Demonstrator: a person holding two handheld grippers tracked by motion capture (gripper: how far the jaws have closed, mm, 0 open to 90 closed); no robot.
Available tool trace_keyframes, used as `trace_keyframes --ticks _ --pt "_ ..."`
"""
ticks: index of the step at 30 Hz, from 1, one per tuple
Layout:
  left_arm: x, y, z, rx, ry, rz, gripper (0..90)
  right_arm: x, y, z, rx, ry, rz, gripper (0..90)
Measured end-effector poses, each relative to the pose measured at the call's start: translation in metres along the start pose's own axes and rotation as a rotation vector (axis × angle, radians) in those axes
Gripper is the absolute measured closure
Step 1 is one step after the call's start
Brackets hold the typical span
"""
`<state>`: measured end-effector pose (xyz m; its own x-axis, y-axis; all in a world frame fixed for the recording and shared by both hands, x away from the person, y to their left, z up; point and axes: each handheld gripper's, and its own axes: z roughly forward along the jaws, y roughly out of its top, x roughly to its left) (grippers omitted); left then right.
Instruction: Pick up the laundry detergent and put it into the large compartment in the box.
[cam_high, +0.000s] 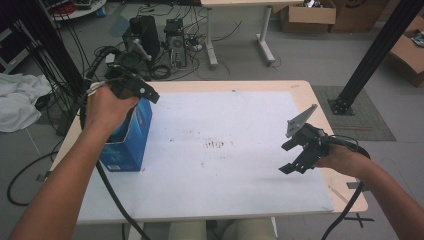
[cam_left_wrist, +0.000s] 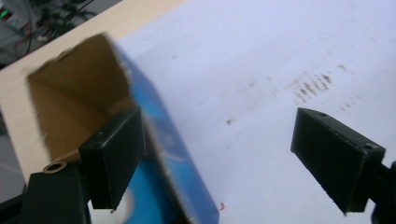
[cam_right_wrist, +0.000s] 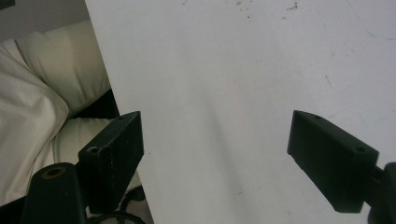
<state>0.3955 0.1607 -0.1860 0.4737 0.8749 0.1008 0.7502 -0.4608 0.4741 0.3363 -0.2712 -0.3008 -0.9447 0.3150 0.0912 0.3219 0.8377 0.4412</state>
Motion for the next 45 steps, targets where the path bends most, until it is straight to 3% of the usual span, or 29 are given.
trace_keyframes --ticks 8,15,23,27,34,38,45 --pt "-0.046 0.026 0.006 -0.005 -0.072 0.187 18.3 0.001 0.005 0.000 0.000 0.000 0.000 18.4" --pt "-0.072 0.046 0.014 -0.003 -0.143 0.342 18.5 0.003 0.006 -0.001 0.004 0.000 0.000 18.4" --pt "-0.102 0.058 0.031 0.035 -0.190 0.509 18.7 0.002 0.009 -0.002 0.006 -0.001 0.001 18.4" --pt "-0.113 0.061 0.039 0.058 -0.218 0.567 19.0 0.000 0.010 -0.001 0.010 0.001 0.000 18.4" --pt "-0.126 0.064 0.053 0.095 -0.225 0.609 19.0 -0.004 0.011 0.001 0.015 0.006 0.002 18.4" --pt "-0.139 0.063 0.061 0.100 -0.262 0.682 19.0 -0.006 0.011 0.000 0.008 0.006 0.004 18.4" --pt "-0.155 0.062 0.068 0.118 -0.299 0.759 19.9 -0.006 0.009 0.003 0.014 0.012 0.011 18.4"
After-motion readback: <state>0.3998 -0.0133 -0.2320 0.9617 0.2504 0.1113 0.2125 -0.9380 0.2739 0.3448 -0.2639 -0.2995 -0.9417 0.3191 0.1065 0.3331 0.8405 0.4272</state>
